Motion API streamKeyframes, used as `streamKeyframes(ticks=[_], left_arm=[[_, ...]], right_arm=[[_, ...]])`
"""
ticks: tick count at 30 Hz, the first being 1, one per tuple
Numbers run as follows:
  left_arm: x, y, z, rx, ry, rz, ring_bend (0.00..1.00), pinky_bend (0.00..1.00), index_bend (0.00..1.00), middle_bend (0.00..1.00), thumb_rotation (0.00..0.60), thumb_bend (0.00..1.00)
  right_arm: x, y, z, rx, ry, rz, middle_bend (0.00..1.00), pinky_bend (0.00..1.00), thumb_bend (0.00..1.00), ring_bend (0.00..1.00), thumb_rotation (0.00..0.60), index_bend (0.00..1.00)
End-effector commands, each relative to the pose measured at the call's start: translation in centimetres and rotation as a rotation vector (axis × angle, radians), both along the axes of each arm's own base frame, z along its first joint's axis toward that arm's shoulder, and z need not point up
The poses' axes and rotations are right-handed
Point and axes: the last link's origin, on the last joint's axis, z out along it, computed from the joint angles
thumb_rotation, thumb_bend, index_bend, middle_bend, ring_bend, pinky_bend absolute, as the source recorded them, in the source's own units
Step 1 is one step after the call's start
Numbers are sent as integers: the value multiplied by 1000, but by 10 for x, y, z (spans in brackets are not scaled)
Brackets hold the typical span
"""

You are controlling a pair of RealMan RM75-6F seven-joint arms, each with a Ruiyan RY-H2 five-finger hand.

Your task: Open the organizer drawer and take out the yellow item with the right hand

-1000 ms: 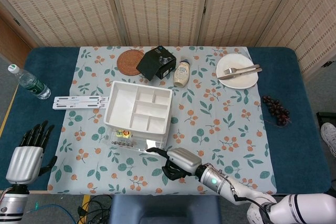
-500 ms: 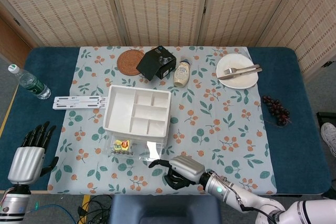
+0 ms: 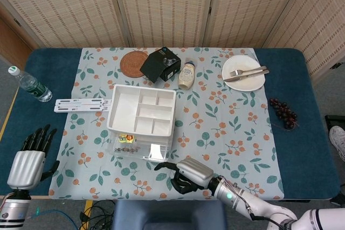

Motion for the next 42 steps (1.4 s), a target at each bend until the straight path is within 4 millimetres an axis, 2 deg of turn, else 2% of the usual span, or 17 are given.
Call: streamKeyframes(ticks=[1,5,14,27,35,42], left_arm=[[0,0,0,1,0,-2,37,129,0,0,600,290],[1,0,1,0,-1,-5,37,129,0,0,600,290],[1,-1,0,-2,2,-1,37,129,0,0,600,290],[4,0,-2,-3,12,-8,37,129,0,0,600,290],[4,0,-1,-1,11,-11,37,129,0,0,600,290],[3,0,-2,-3,11,-5,37,129,0,0,600,290]], right_arm=[[-1,-3,6,-29,-12,-8,971,927,695,1000,600,191],[-2,-7,9,-44,-8,-14,971,927,695,1000,600,181],[-14,-16,6,-72,50,-39,971,927,695,1000,600,88],[15,-23,-7,39,104,7,971,927,695,1000,600,28],[24,-26,-11,72,134,15,972,927,694,1000,600,27],[27,-20,-15,99,142,30,972,927,695,1000,600,27]])
